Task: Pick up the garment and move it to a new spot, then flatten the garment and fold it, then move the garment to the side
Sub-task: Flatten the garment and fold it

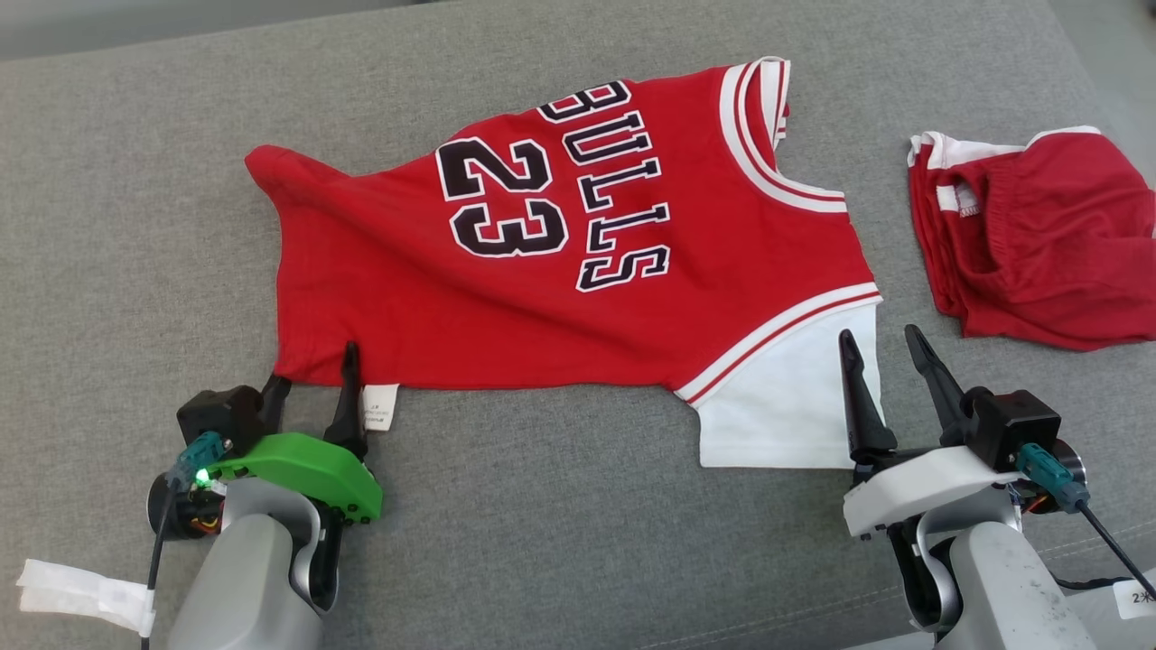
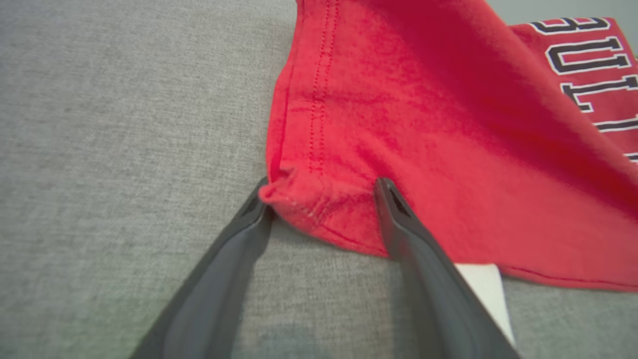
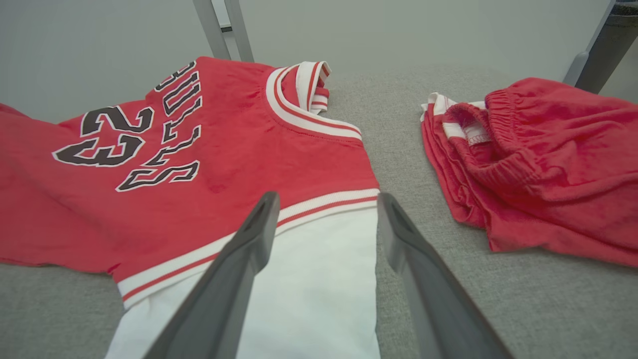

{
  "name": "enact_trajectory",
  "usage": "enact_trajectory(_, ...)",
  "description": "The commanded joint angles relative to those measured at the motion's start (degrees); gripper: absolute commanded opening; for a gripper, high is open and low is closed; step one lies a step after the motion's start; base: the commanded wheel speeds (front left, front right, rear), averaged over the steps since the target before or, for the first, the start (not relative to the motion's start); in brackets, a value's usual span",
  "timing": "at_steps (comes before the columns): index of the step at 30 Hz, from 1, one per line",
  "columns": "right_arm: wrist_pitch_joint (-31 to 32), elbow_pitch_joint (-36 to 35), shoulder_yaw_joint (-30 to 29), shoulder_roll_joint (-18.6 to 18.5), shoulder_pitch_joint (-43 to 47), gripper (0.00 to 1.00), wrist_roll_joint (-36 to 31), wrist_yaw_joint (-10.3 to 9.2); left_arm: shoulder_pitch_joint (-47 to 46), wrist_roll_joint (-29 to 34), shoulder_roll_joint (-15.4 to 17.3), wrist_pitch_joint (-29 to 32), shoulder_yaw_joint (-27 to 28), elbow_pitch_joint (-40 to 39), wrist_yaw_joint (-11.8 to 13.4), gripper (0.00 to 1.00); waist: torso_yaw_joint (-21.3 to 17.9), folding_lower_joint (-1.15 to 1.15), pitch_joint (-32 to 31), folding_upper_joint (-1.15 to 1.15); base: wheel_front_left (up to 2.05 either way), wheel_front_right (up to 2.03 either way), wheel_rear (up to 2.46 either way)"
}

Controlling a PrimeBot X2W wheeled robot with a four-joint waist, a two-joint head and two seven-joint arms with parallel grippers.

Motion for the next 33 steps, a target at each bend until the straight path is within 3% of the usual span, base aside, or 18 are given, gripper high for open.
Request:
enact_trajectory(1,0.0,0.1,0.1,-0.1,-0.1,1.00,0.3,-0.09,4.3,-0.8,-1.5,1.5,-0.9,2.6,-0.6,1.00,-0.1,0.00,-0.3,0.00,0.00,0.00,0.00)
enact_trajectory(2,0.0,0.1,0.0,-0.1,0.0,1.00,0.2,-0.09,4.4,-1.3,-1.5,1.5,-0.4,2.5,-0.6,1.00,-0.1,0.00,-0.5,0.00,0.00,0.00,0.00)
enact_trajectory(3,0.0,0.2,-0.1,-0.1,0.1,1.00,0.2,-0.09,4.4,-1.4,-1.4,1.5,0.2,2.3,-0.5,0.89,-0.1,0.00,-0.5,0.00,0.00,0.00,0.00)
enact_trajectory(4,0.0,0.3,-0.2,-0.1,0.2,1.00,0.2,-0.09,4.3,-1.5,-1.3,1.5,1.0,2.0,-0.5,0.65,-0.2,0.00,-0.5,0.00,0.00,0.00,0.00)
enact_trajectory(5,0.0,0.6,-0.2,-0.1,0.5,1.00,0.1,-0.09,4.1,-1.2,-1.1,1.5,1.6,1.6,-0.5,0.00,-0.2,0.00,-0.5,0.00,0.00,0.00,0.00)
enact_trajectory(21,0.0,8.0,-1.1,-0.1,2.1,1.00,2.9,-0.09,6.8,3.9,-0.9,0.8,10.2,-9.0,-0.4,0.00,2.4,0.00,-1.7,0.00,0.00,0.00,0.00)
enact_trajectory(33,0.3,15.1,6.1,0.1,3.6,1.00,4.1,-0.04,9.1,4.6,-1.4,0.8,10.4,-10.6,-0.4,0.00,4.6,0.00,-2.5,0.00,0.00,0.00,0.00)
